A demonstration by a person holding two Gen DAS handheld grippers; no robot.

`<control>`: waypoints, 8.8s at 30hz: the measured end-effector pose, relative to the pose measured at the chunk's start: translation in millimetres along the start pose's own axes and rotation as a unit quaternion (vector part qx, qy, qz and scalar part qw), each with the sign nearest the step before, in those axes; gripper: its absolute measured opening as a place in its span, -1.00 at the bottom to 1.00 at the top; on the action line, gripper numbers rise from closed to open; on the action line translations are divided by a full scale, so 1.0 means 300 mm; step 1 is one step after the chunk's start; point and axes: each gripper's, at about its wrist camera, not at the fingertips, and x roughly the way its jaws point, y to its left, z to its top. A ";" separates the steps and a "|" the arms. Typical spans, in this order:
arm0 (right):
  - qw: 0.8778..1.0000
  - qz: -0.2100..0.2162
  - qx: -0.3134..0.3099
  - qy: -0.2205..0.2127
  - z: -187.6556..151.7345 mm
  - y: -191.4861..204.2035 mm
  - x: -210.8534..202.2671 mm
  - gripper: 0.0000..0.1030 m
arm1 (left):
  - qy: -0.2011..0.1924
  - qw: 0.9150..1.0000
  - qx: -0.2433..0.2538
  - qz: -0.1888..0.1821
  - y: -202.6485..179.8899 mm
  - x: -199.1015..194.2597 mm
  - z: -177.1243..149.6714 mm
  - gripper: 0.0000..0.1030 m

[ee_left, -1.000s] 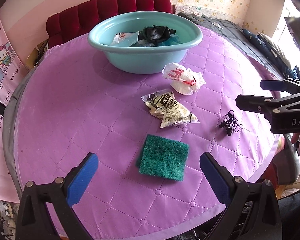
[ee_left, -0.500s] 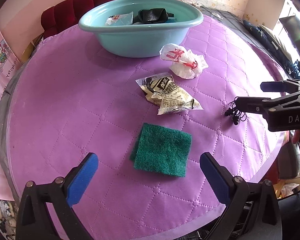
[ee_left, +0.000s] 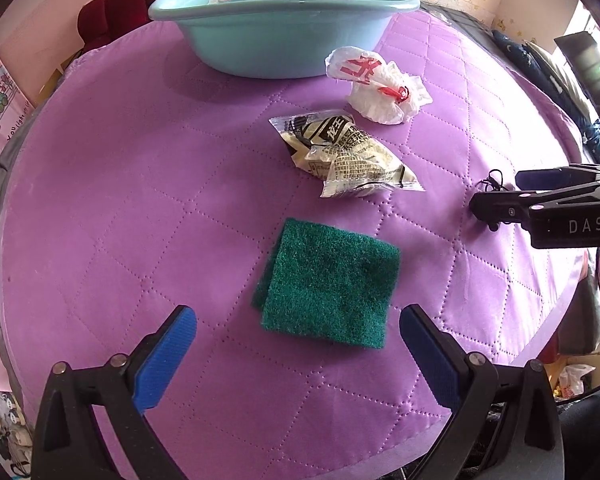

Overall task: Organize soft objects
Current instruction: 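Grasp the black earphones with the right tool while the left tool grasps the green scouring pad, then lift and carry the earphones and green pad with both tools over the basin, then open both tools to drop the earphones and green pad into the basin, then withdraw both tools from the basin toward the white bag and snack packet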

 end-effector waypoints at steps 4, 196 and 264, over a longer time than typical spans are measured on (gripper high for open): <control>1.000 0.004 -0.008 -0.013 -0.007 0.009 -0.003 -0.09 | 0.005 1.000 0.001 0.000 -0.001 0.009 -0.008 1.00; 0.993 -0.041 -0.050 -0.101 0.924 0.111 -0.234 1.00 | -0.077 0.996 0.032 0.007 0.151 -0.028 0.925 1.00; 0.989 -0.009 -0.045 -0.143 0.137 0.105 -0.402 1.00 | -0.108 0.994 0.001 0.013 -0.015 -0.276 0.214 1.00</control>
